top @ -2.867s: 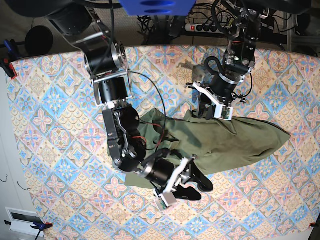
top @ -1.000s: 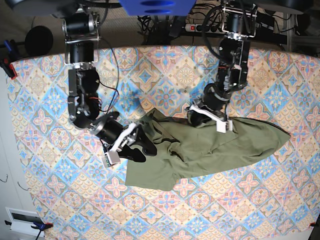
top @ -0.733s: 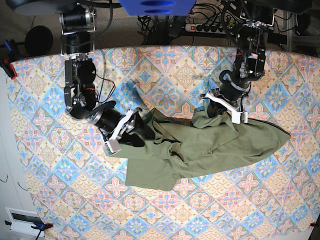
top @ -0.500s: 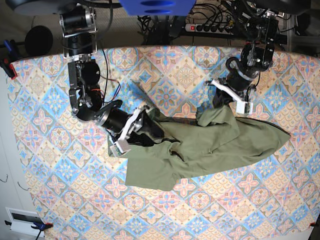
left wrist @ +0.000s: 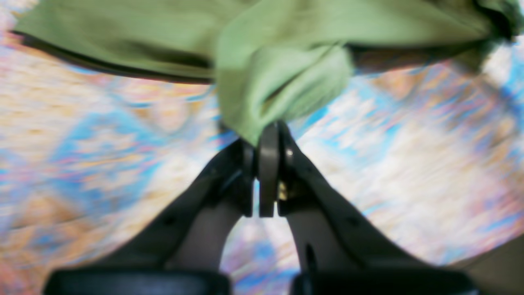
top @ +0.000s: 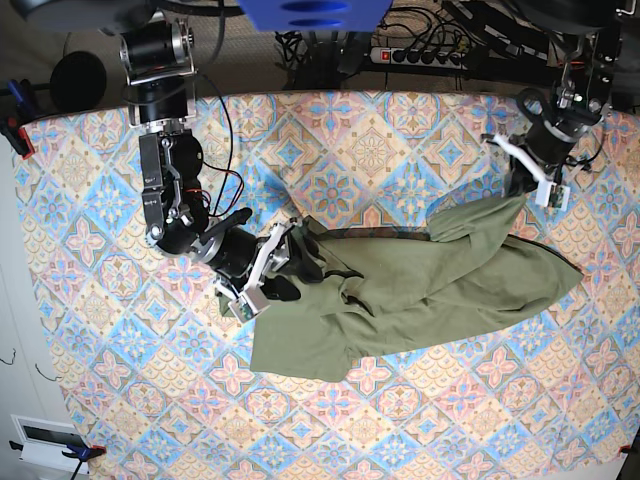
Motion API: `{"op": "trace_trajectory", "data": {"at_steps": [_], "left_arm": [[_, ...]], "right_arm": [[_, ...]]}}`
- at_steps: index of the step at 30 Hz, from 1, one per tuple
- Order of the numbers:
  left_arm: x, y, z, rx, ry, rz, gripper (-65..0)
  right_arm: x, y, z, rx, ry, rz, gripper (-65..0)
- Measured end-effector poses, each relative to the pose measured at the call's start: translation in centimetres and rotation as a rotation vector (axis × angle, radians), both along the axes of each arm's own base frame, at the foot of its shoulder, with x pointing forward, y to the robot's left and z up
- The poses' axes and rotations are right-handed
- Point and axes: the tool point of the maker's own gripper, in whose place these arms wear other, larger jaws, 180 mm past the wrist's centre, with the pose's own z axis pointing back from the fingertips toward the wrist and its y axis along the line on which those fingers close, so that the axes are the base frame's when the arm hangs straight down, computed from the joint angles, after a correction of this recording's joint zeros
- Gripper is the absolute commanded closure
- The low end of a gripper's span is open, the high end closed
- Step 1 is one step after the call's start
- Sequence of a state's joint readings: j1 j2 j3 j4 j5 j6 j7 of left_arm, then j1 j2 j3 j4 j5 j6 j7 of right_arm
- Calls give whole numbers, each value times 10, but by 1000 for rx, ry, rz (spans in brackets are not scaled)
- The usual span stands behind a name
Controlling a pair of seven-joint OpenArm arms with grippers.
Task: Layout the t-shirt on the table in an organized manner, then fold the t-shirt properly
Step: 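Lift the fabric with the left gripper and release it, then regrasp the shirt end with the right gripper, left gripper withdrawing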
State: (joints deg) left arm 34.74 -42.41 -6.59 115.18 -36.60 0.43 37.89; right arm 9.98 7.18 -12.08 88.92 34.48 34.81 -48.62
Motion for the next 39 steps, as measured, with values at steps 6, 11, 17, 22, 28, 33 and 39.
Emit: {"op": "trace_trajectory", "data": {"at_steps": [6,11,17,22,28,33,39], "left_arm": [[5,16,6,224,-53,-71,0],[5,26,6,327,-62,-94,0],[-1,32,3,392,-48,-114,0],[-1,32,4,395,-52,-114,0],[2,32,5,396,-60,-113,0],[2,32,5,395,-59,-113,0],[2,32,5,394,-60,-113,0]], "right_arm": [[10,24,7,-161,-99,101,-286],[4,62,-13,-339,-142,231,-286],[20,81,-20,-391,-137,223,-285],[28,93,-24,-390,-108,241,-285],[30,87,-45,-375,-60,220,-285],[34,83,-58,-332,-21,196,-285],[45,68,-57,-304,-4,133,-285]]}}
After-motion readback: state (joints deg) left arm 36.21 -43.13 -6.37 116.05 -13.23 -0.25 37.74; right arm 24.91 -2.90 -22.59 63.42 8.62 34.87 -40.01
